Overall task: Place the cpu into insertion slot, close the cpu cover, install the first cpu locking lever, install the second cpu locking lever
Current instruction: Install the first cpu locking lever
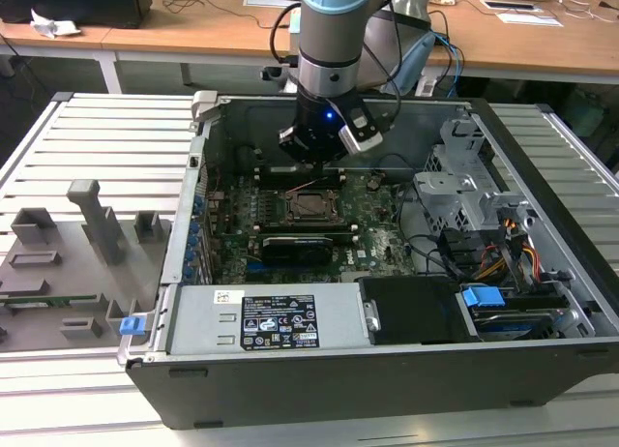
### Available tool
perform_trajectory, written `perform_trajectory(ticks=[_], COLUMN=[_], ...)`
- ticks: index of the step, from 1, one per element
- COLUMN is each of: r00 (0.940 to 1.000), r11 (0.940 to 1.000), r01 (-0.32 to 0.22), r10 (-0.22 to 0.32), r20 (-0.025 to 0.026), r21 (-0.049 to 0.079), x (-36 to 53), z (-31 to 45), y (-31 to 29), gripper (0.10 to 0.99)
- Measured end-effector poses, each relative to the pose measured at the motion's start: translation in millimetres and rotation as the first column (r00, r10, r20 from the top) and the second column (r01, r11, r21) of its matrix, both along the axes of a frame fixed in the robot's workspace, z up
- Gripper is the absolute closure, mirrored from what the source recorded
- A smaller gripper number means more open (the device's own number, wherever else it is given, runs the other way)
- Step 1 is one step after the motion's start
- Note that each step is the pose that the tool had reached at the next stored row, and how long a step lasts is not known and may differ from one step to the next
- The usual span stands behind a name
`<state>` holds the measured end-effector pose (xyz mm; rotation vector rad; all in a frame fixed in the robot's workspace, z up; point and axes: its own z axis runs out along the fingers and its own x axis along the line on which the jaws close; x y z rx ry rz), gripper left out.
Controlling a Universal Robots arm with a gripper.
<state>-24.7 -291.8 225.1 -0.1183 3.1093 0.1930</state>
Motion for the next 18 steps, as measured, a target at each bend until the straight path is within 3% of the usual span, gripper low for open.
perform_trajectory(ticks=[8,18], r00=[1.0000,1.0000], r11=[1.0000,1.0000], r01=[0.000,0.000], r10=[0.000,0.000], r20=[0.0000,0.0000], r21=[-0.001,-0.003], x=[4.0,4.9], z=[-13.5,-18.7], y=[0.0,0.0], gripper=[0.980,0.980])
